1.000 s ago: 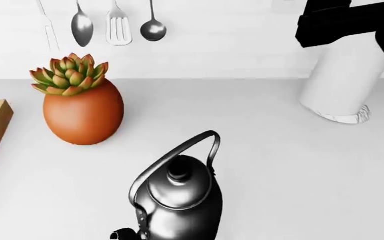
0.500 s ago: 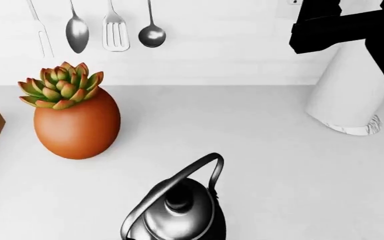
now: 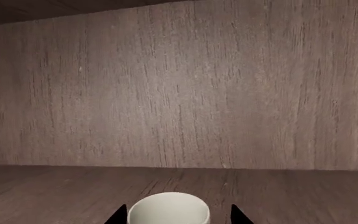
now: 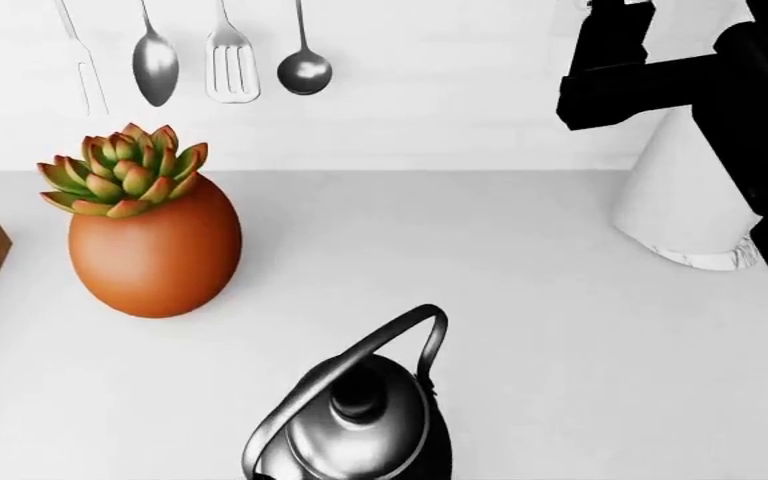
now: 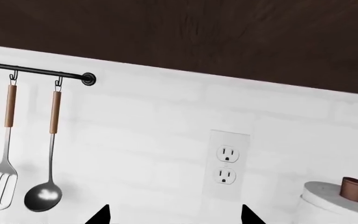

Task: Pick the kettle from the counter and place it on the tray. Then pick the mug from the cabinet and place it on the tray. Then close the cabinet doors.

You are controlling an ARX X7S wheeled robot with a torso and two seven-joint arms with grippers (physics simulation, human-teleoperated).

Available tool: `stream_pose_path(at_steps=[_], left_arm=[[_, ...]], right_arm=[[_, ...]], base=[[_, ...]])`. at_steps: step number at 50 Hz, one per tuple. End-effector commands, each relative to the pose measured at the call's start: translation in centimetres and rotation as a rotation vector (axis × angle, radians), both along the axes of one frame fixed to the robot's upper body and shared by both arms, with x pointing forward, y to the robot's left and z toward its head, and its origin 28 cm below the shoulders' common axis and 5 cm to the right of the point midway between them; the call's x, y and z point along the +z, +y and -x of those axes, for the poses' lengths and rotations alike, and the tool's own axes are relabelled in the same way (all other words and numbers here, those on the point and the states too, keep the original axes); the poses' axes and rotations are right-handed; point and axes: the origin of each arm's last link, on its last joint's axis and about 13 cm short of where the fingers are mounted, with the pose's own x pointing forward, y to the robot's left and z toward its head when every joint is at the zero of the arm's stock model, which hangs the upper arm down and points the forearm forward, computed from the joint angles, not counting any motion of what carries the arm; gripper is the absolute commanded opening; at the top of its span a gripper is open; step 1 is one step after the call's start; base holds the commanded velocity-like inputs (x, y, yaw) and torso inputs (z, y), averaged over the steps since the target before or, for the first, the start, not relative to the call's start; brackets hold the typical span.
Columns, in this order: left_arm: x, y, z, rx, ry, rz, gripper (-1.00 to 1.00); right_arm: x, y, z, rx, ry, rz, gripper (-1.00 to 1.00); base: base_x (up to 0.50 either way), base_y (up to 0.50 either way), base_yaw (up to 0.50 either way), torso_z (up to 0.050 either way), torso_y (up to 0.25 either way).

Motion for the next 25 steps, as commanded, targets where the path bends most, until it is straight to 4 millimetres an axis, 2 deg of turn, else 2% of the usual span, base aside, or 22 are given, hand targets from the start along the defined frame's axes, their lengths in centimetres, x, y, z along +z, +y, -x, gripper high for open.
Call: stream_pose_path(at_steps=[1,15,25], left_arm=[[-4.4,1.4,-3.4,0.05,0.236,0.082,-1.0],[-4.9,1.7,-3.7,0.052,0.26,0.116,-1.0],[-1.3,2.1,-1.8,0.045,0.049,0.107,-1.0]], right_arm=[[-0.3,0.1,-0.3,0.002,0.0,0.003,1.0],[-0.4,0.2,-0.4,0.005,0.003,0.004,1.0],[-0.5,0.4,-0.4,0.01,0.004,0.007,1.0]], base=[[0.0,0.0,0.0,0.0,0.0],[0.0,0.0,0.0,0.0,0.0],[0.0,0.0,0.0,0.0,0.0]])
